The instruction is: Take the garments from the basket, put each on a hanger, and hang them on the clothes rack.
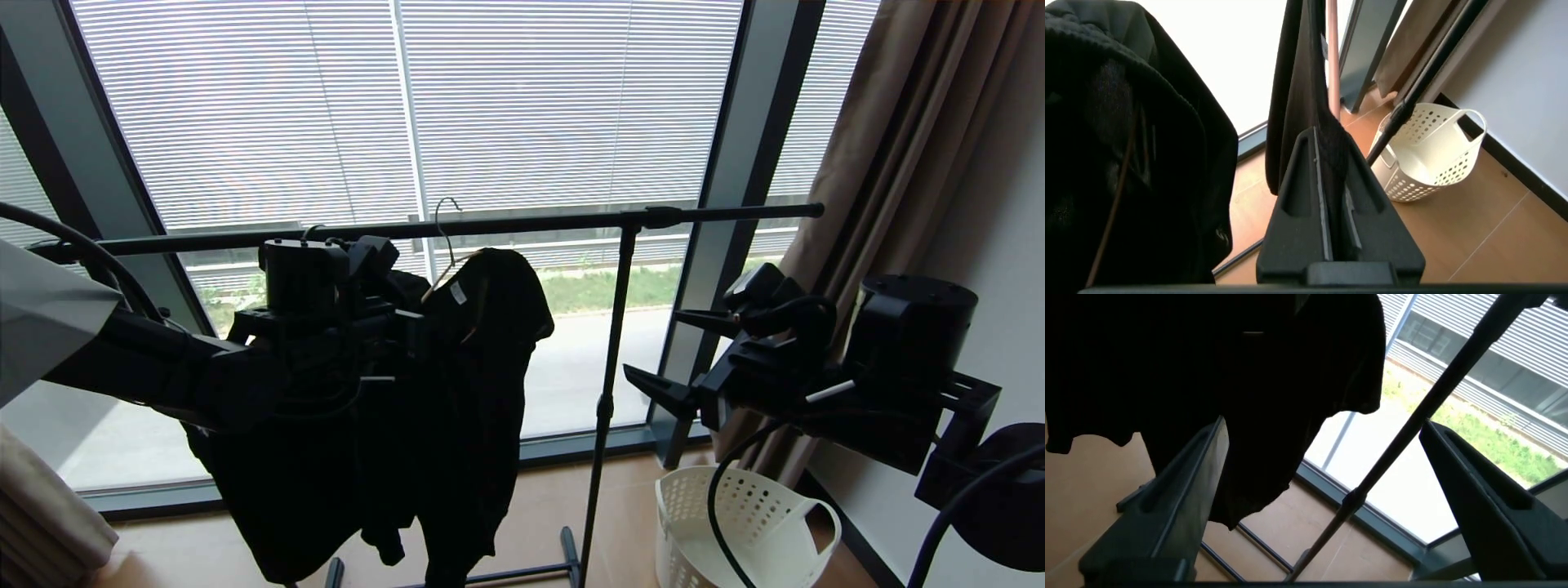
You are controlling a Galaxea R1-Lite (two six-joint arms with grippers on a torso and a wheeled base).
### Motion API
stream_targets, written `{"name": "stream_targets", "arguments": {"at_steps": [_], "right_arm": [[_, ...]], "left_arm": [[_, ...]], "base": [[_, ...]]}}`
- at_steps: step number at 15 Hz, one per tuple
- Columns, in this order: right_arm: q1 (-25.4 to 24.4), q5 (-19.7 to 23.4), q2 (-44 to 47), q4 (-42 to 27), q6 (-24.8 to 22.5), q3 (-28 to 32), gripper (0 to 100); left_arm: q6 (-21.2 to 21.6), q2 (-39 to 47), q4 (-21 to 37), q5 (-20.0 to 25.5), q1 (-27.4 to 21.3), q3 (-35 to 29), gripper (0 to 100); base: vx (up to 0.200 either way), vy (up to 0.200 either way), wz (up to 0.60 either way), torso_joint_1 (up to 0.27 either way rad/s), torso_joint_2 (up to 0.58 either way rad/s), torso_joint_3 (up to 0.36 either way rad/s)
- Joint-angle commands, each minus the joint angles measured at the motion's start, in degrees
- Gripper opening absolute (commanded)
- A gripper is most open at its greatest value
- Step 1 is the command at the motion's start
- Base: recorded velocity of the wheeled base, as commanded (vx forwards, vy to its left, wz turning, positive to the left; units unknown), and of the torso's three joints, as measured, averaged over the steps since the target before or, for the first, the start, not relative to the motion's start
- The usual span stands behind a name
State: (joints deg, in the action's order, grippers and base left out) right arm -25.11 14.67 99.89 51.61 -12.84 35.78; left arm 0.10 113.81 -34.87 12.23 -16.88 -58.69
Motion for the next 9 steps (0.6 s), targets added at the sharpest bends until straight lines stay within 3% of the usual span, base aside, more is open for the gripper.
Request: {"name": "stream_targets", "arguments": {"at_steps": [1,9], "right_arm": [[0.0,0.0,0.1,0.0,-0.1,-0.1,100],[0.0,0.0,0.1,0.1,-0.1,-0.1,100]], "left_arm": [[0.0,1.0,-0.1,0.0,0.0,-0.1,0],[-0.4,1.9,-0.3,0.0,0.0,0.3,0]], "base": [[0.000,0.000,0.00,0.000,0.00,0.000],[0.000,0.000,0.00,0.000,0.00,0.000]]}}
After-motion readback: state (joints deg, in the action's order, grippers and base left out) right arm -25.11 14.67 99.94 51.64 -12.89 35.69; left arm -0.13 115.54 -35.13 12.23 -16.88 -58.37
